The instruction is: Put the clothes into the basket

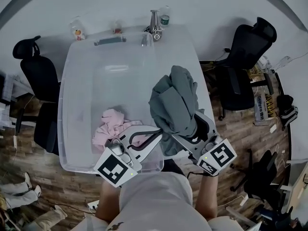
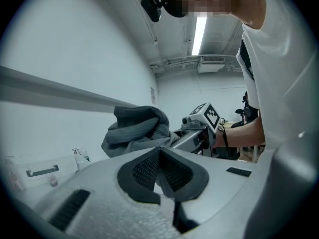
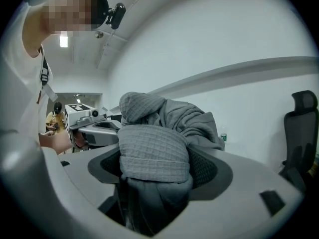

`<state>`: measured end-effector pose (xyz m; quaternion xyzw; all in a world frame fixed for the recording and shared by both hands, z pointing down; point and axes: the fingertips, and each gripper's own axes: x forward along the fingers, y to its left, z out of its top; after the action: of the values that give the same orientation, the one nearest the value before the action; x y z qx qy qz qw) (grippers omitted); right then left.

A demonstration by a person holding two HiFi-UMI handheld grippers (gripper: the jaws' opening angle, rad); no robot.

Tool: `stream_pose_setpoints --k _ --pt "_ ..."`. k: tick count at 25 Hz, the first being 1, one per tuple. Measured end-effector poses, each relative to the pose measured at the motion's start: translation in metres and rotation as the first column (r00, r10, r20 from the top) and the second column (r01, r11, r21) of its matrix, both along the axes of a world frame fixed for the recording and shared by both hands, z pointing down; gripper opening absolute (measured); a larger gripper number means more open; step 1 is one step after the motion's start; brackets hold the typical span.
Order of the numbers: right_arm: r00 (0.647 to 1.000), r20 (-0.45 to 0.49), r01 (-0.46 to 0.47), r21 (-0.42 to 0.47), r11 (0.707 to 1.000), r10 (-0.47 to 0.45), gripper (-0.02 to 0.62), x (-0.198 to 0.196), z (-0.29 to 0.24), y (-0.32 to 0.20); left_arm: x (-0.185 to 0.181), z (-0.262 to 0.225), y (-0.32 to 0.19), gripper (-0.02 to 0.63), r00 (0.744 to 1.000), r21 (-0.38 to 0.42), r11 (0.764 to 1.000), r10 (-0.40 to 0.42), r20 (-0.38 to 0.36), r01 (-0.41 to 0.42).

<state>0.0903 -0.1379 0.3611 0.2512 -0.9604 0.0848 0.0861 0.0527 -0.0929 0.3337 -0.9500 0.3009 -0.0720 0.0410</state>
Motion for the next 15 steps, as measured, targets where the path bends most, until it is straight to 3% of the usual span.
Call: stream_pose_setpoints --k 15 --pt "0.984 -0.055 0.171 0.087 0.981 -0.167 0.364 -0.062 -0.032 0.023 -0.056 -0.015 0.027 0.005 0.989 0.030 0.989 -0.146 -0.020 0.147"
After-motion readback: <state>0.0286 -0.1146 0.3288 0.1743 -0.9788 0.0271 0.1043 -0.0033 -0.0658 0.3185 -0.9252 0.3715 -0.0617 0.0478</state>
